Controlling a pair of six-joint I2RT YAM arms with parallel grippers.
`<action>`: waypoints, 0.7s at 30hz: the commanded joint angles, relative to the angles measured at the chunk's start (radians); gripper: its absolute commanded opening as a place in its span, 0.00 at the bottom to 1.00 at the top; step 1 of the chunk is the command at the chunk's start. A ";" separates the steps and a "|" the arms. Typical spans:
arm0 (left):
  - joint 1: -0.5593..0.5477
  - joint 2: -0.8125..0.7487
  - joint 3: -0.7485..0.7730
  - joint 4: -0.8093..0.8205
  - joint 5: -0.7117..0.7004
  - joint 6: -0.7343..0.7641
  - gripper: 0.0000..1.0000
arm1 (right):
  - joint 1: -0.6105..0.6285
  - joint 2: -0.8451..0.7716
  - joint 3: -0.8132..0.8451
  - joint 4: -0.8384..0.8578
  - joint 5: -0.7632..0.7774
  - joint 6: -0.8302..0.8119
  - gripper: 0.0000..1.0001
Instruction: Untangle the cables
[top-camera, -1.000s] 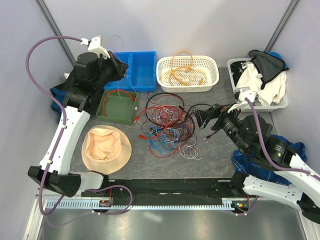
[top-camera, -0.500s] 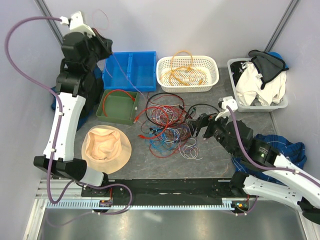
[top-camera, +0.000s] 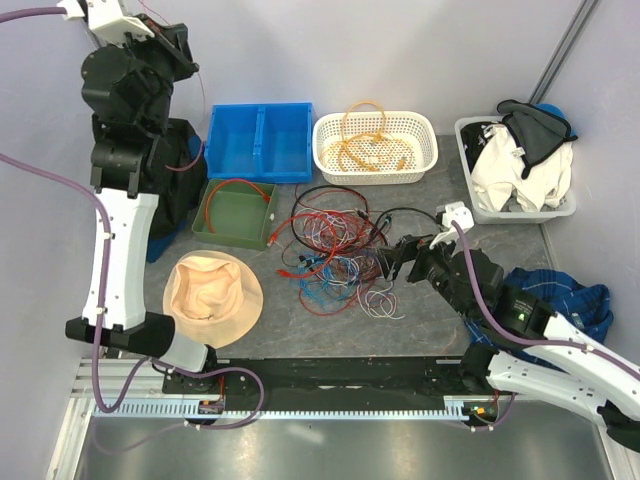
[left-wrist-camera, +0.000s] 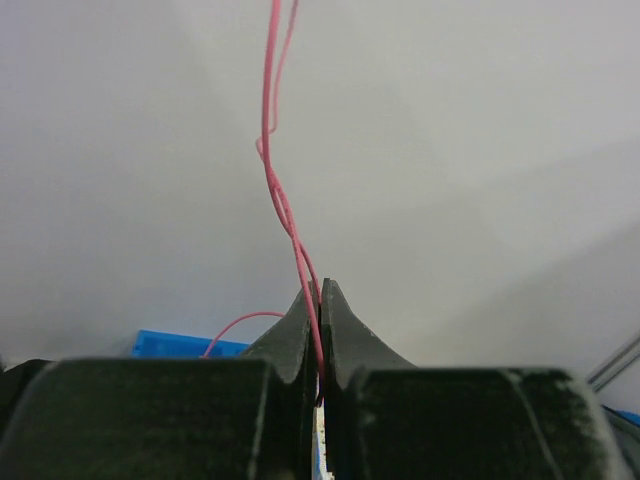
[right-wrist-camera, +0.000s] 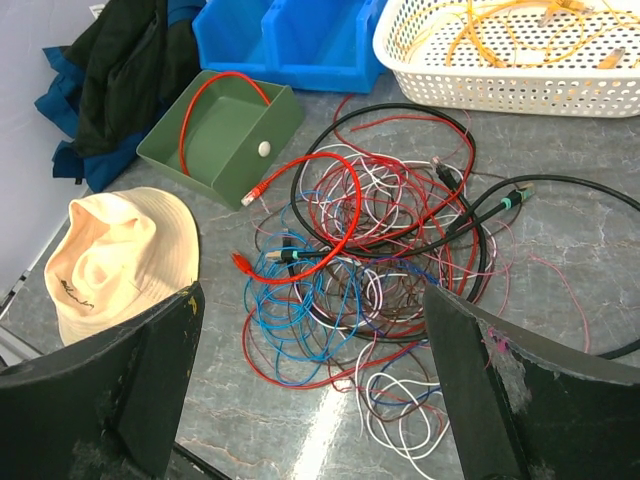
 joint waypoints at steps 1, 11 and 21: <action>0.001 0.025 -0.095 0.122 -0.072 0.114 0.02 | 0.005 -0.032 -0.023 0.018 -0.001 0.004 0.98; 0.009 0.089 -0.153 0.237 -0.110 0.193 0.02 | 0.003 -0.046 -0.109 0.012 0.006 0.022 0.98; 0.052 0.095 -0.363 0.357 -0.135 0.176 0.02 | 0.003 -0.061 -0.172 0.018 0.020 0.042 0.98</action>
